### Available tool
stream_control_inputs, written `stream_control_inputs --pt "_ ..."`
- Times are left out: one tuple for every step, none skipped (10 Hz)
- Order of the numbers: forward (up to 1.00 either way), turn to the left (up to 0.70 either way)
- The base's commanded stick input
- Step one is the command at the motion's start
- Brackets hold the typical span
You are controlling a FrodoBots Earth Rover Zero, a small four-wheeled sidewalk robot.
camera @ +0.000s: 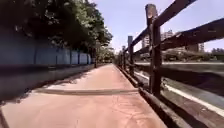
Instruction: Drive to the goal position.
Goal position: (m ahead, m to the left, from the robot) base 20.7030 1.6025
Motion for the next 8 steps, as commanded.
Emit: stream_control_inputs --pt "0.97 0.26" --pt "0.97 0.15" --pt "0.97 0.03" --pt "0.97 0.01" --pt "0.97 0.01" --pt "0.97 0.01" --pt "0.97 0.01" --pt "0.97 0.01"
